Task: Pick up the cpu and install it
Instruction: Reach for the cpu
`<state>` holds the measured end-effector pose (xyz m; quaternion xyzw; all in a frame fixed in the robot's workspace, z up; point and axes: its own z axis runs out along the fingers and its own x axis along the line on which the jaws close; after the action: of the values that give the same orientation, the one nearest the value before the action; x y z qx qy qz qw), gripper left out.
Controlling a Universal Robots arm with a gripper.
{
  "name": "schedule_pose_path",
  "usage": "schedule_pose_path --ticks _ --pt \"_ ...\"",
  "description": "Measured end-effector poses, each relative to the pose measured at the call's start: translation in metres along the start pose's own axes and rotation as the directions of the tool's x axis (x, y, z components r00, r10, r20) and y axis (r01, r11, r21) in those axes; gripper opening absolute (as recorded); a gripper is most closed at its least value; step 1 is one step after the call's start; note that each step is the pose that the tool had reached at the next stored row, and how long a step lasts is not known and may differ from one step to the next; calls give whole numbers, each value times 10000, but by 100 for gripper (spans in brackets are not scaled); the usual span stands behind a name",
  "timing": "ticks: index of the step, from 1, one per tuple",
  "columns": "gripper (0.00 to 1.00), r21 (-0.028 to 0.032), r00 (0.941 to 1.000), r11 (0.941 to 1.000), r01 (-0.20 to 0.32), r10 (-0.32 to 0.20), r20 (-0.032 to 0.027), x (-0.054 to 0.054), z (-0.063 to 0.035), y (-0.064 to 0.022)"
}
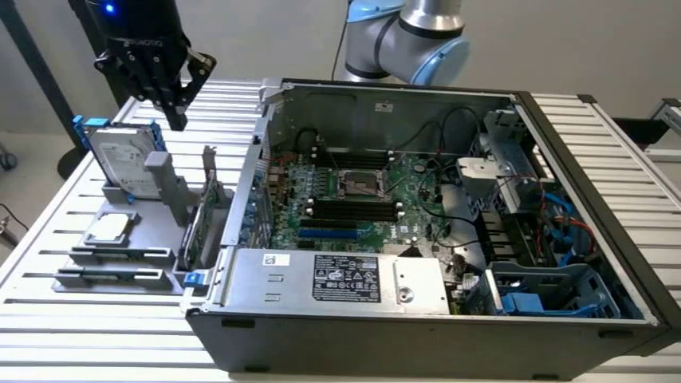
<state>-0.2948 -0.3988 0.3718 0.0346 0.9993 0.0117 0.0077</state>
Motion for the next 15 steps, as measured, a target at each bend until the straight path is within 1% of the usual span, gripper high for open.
schedule_pose_path --ticks 15 --pt "11 140 10000 9999 1 -2 9 680 123 -50"
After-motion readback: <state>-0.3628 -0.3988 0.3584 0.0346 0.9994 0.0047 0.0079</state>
